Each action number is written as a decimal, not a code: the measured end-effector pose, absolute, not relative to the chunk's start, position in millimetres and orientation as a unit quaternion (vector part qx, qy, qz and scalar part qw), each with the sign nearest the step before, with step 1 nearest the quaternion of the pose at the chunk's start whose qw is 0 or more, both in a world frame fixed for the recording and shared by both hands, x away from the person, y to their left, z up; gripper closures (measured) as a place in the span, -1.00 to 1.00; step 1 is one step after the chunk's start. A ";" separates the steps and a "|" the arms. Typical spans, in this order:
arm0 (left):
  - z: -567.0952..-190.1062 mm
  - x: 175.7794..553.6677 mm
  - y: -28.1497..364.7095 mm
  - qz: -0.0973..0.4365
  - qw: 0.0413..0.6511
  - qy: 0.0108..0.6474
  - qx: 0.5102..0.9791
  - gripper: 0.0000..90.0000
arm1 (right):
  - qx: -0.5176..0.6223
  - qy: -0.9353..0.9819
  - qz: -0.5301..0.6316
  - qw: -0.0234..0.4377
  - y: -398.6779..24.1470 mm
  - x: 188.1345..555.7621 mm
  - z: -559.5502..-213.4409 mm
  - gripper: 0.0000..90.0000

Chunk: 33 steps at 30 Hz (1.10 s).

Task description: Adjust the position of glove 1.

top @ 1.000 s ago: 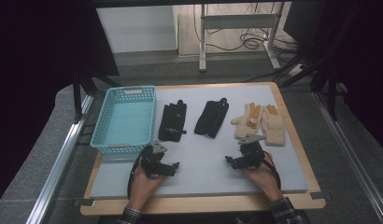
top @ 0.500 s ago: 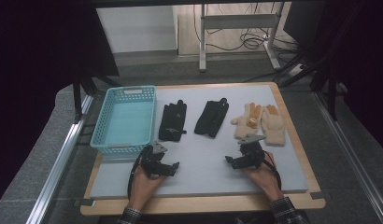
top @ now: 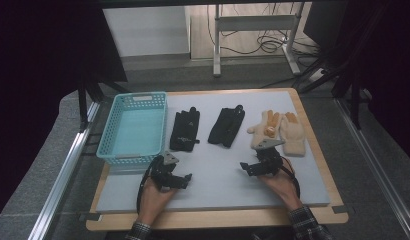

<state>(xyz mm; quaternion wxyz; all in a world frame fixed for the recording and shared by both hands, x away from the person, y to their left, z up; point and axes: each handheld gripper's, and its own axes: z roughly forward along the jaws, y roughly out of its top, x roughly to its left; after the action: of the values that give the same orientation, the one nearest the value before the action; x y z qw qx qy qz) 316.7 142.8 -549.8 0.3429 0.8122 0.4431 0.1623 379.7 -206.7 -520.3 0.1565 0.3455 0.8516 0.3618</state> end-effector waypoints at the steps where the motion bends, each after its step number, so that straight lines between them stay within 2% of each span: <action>1: -549.8 316.7 142.8 0.162 0.343 0.443 0.812 -0.92 | 0.345 0.852 0.362 0.157 -206.7 379.7 -520.3 -0.66; 9: -549.7 316.6 142.9 0.163 0.343 0.443 0.812 -0.92 | 0.366 0.839 0.379 0.138 -200.5 409.1 -506.3 -0.55; 28: -549.9 316.5 142.9 0.163 0.344 0.442 0.812 -0.91 | 0.392 0.832 0.360 0.158 -169.7 489.3 -495.0 0.11; 33: -549.9 316.6 142.9 0.163 0.344 0.442 0.812 -0.91 | 0.390 0.834 0.355 0.162 -161.9 505.5 -499.4 0.10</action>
<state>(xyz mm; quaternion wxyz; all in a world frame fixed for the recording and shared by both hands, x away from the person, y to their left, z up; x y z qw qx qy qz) 316.6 142.9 -549.9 0.3444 0.8121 0.4420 0.1626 505.5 -161.9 -499.4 0.1616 0.3899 0.8342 0.3549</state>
